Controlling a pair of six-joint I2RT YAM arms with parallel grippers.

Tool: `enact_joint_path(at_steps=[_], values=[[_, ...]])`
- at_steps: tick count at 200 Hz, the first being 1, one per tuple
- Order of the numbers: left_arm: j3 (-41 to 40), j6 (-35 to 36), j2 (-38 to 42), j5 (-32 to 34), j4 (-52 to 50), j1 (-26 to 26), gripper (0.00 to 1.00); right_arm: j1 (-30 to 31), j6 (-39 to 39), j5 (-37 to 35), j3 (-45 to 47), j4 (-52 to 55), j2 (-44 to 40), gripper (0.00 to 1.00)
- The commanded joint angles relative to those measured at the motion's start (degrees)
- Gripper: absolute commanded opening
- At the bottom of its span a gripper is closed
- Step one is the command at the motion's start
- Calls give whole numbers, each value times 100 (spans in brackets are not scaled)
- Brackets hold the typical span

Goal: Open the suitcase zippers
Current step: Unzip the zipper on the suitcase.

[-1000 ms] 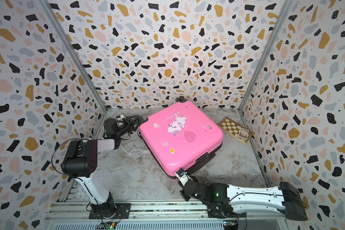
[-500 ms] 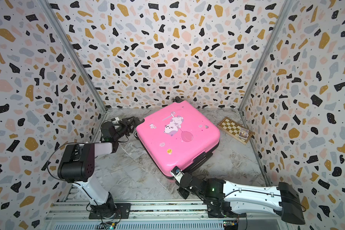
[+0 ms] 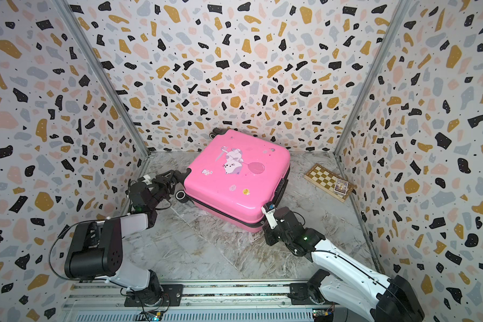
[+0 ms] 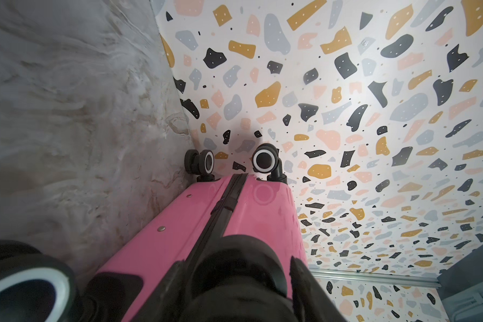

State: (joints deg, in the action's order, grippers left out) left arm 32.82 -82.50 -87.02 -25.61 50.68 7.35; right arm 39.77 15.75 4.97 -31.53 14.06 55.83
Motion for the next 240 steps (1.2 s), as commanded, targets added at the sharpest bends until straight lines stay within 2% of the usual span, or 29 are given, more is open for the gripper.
enact_joint_path(at_steps=[1, 14, 52, 102, 121, 135, 149, 174, 211, 240], values=[[-367, 848, 429, -1002, -267, -270, 44, -79, -88, 89, -24, -262, 173, 0], [-463, 887, 565, -895, -339, -270, 44, 100, -88, 76, 62, -331, 51, 0], [-509, 964, 726, -752, -555, -310, 44, 1103, 18, -561, 143, -281, -257, 0], [-439, 1130, 949, -526, -965, -476, 44, 1803, 131, -1050, 188, -233, -227, 0], [-436, 1175, 1053, -523, -1083, -508, 44, 1845, 228, -1116, 200, -247, -162, 0], [-463, 1288, 1233, -521, -1272, -499, 51, 1803, 281, -1185, 217, -262, -161, 0], [-404, 1615, 1518, -406, -1870, -489, 55, 1707, 332, -1074, 202, -209, -160, 0], [-306, 1971, 1841, -232, -2588, -481, 55, 1724, 699, -725, 421, -198, -265, 0], [-271, 2028, 1858, -198, -2740, -484, 54, 1768, 1473, -578, 823, 16, -596, 0], [-319, 2027, 1873, -186, -2729, -489, 53, 1861, 1496, -636, 841, 16, -735, 0]])
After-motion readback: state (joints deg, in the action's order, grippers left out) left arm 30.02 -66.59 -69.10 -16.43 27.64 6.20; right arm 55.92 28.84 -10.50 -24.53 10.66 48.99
